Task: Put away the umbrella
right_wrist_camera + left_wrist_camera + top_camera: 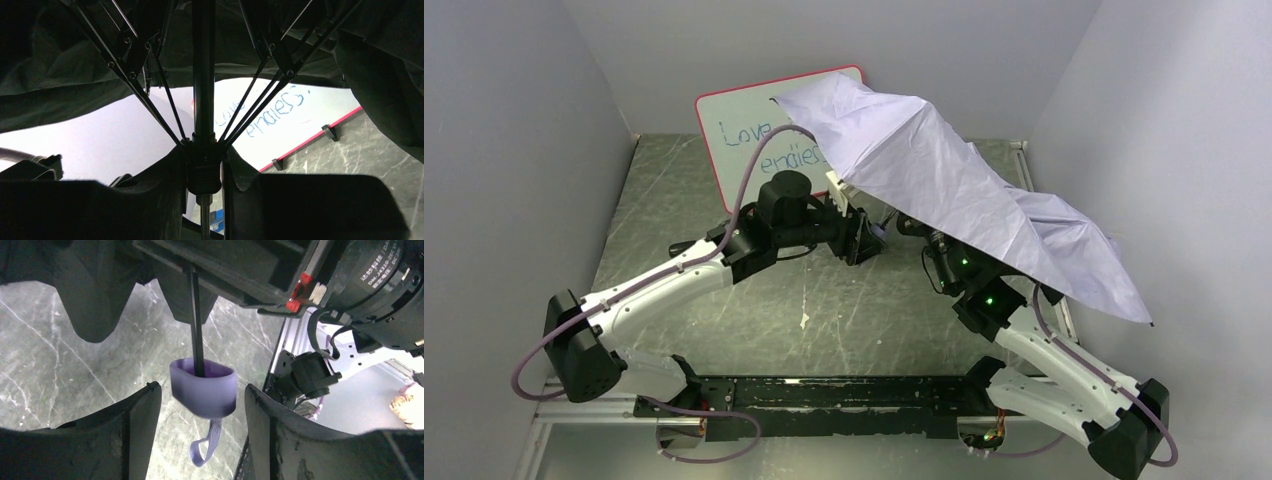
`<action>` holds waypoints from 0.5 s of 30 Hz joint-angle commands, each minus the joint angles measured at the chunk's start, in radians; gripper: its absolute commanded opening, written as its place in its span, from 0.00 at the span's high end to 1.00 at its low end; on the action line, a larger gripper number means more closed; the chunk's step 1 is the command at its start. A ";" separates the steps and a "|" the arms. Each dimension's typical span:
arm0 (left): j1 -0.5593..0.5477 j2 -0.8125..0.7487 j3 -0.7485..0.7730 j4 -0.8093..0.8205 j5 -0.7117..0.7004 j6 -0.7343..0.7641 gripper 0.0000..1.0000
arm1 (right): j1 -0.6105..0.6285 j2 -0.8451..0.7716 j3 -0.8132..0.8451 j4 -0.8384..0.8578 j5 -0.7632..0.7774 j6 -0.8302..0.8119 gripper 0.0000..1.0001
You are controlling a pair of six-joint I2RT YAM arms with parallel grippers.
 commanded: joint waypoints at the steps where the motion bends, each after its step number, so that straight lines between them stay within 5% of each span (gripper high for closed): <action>1: -0.037 0.015 0.068 -0.029 -0.144 0.057 0.36 | -0.003 0.015 0.064 0.020 0.032 0.023 1.00; 15: -0.151 0.079 0.147 -0.124 -0.328 0.169 0.94 | -0.003 0.040 0.072 -0.013 0.055 0.018 1.00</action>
